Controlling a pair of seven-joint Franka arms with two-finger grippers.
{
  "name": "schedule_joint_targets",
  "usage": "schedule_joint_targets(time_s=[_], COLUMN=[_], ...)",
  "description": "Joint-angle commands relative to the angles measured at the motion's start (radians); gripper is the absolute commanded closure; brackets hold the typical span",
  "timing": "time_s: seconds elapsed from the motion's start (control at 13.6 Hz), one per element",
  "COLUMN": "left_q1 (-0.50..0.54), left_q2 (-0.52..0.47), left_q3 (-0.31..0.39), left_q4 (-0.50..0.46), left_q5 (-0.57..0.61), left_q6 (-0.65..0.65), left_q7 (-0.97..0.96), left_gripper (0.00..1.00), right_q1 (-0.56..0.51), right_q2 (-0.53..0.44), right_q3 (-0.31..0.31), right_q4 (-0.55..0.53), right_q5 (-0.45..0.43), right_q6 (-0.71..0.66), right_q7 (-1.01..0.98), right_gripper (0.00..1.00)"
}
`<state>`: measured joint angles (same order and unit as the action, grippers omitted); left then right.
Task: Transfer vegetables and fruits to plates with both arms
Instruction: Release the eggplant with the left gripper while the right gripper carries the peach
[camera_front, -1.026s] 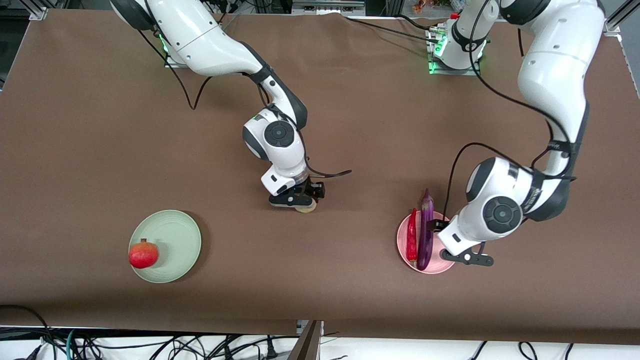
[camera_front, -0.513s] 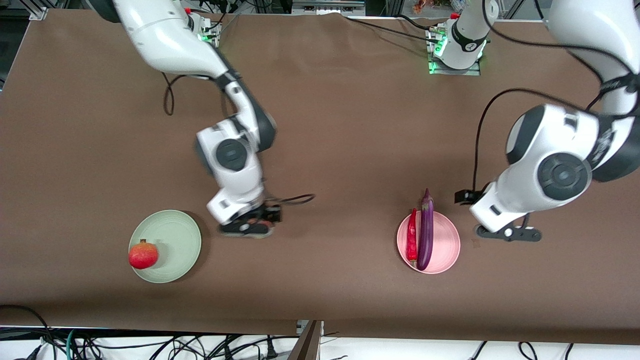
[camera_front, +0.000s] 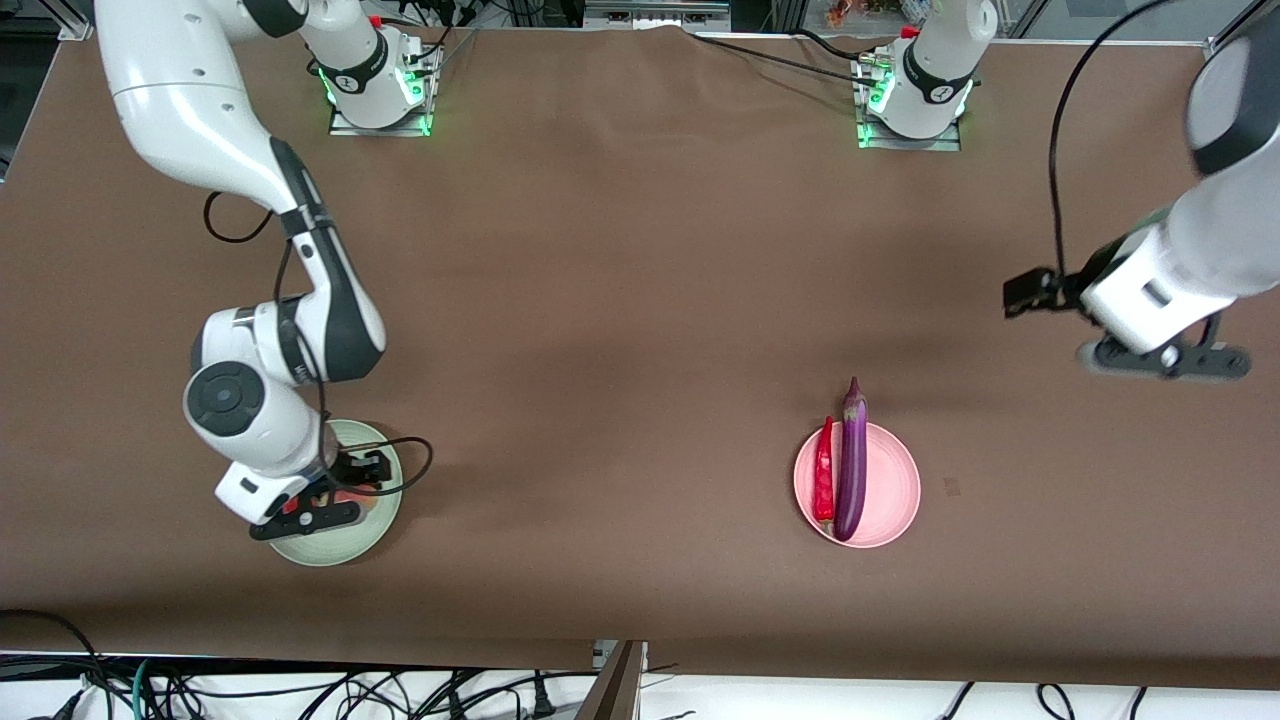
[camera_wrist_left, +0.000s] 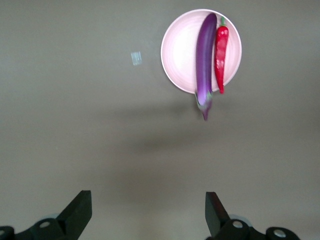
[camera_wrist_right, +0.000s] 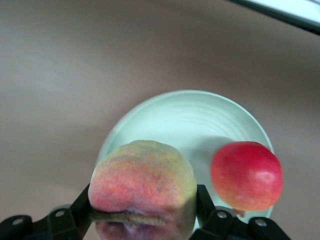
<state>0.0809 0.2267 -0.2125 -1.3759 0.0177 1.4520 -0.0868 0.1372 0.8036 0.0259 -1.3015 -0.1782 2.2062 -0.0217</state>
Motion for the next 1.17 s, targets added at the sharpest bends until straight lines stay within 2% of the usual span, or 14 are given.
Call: schedule_joint_targets(time_s=[0.0, 0.15, 0.22, 0.29, 0.37, 0.51, 0.81, 1.1], left_q1=[-0.03, -0.03, -0.033, -0.03, -0.026, -0.023, -0.03, -0.033], left_q2=[-0.214, -0.312, -0.316, -0.305, -0.279, -0.251, -0.25, -0.247], left_q3=[0.073, 0.08, 0.09, 0.087, 0.09, 0.088, 0.077, 0.077], left_q4=[-0.236, -0.348, -0.347, -0.338, -0.304, -0.27, -0.258, -0.259], left_q5=[-0.052, -0.038, -0.036, -0.036, -0.036, -0.038, -0.036, -0.039], left_q6=[0.04, 0.121, 0.122, 0.122, 0.12, 0.116, 0.099, 0.096], left_q7=[0.026, -0.016, -0.005, -0.001, 0.001, -0.001, -0.001, 0.004], left_gripper=[0.0, 0.0, 0.0, 0.0, 0.0, 0.0, 0.0, 0.0], right_q1=[-0.054, -0.054, -0.056, -0.056, -0.056, -0.053, -0.05, -0.045], right_q2=[0.025, 0.043, 0.052, 0.054, 0.046, 0.011, -0.144, -0.298], right_q3=[0.019, 0.019, 0.019, 0.02, 0.023, 0.023, 0.026, 0.025], right_q4=[-0.013, -0.045, -0.056, -0.055, -0.05, -0.048, 0.033, 0.064], right_q5=[0.011, 0.016, 0.016, 0.017, 0.041, 0.107, 0.112, 0.112], right_q6=[0.039, 0.094, 0.127, 0.135, 0.129, 0.1, -0.211, -0.492], right_q7=[-0.092, -0.086, -0.083, -0.08, -0.09, -0.096, -0.101, -0.095], right_gripper=[0.76, 0.75, 0.69, 0.16, 0.0, 0.0, 0.0, 0.0])
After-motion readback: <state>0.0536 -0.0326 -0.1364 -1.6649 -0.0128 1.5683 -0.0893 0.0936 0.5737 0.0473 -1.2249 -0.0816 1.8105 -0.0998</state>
